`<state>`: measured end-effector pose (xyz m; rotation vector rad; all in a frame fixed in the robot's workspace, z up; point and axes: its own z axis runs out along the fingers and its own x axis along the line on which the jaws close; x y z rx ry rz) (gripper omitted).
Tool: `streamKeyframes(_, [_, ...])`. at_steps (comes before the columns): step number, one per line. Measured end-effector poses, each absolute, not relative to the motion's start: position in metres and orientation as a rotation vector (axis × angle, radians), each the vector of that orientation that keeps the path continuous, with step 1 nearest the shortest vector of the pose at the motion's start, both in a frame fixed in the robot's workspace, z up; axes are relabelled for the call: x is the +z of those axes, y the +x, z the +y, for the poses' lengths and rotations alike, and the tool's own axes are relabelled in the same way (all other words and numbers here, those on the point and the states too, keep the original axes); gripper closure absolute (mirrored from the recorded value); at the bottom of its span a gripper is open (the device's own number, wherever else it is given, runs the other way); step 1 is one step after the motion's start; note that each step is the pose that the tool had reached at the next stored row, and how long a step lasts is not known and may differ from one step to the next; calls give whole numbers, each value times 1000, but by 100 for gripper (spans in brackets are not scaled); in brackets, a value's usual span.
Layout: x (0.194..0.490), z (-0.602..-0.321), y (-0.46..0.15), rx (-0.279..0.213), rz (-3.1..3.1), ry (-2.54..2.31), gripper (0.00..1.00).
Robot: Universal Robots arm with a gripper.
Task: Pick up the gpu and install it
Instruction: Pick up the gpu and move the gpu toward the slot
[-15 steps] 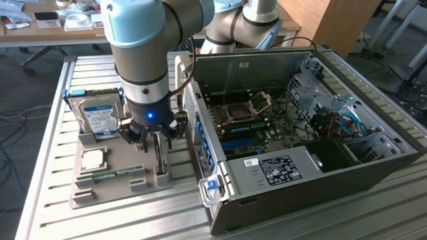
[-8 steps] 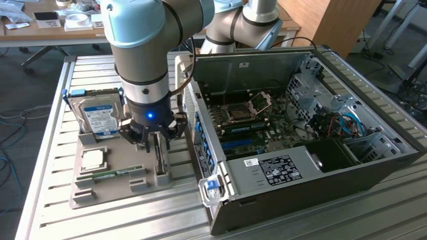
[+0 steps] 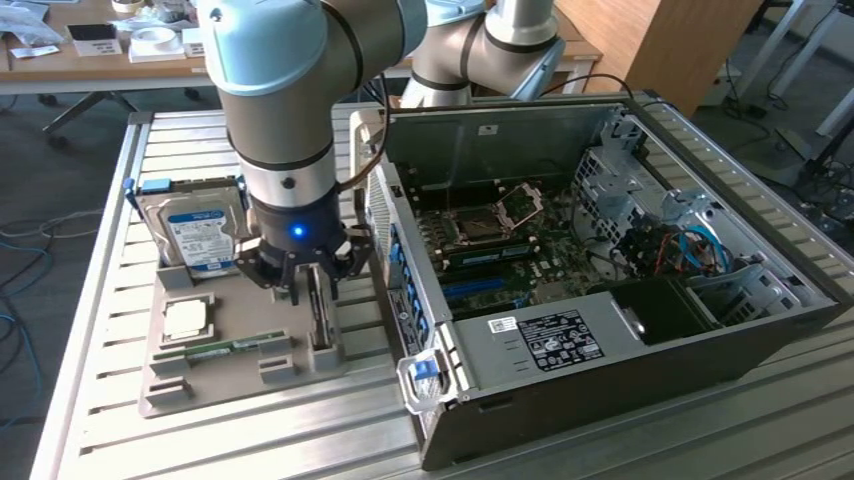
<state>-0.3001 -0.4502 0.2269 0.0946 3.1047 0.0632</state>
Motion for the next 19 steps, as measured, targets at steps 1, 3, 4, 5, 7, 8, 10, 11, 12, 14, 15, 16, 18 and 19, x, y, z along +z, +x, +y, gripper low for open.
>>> streamKeyframes(1, [227,-450,-301,63,3104,95,49])
streamKeyframes(3, [227,-450,-303,63,3103,94,49])
streamKeyframes(4, [227,-450,-302,63,3103,94,49])
streamKeyframes(5, [227,-450,-303,63,3103,94,49])
streamKeyframes(7, [227,-450,-303,63,3103,94,49])
streamKeyframes(8, [227,-450,-303,63,3103,94,49])
streamKeyframes(10, [227,-450,-302,63,3103,94,49])
streamKeyframes(11, [227,-450,-300,63,3103,94,49])
streamKeyframes(12, [227,-450,-298,63,3103,94,49])
streamKeyframes(14, [227,-450,-298,63,3103,95,49])
streamKeyframes(15, [227,-450,-298,63,3104,95,49])
streamKeyframes(16, [227,-450,-298,63,3103,95,49])
streamKeyframes(18, [227,-450,-298,63,3103,95,49])
streamKeyframes(19, [227,-449,-298,63,3103,95,49])
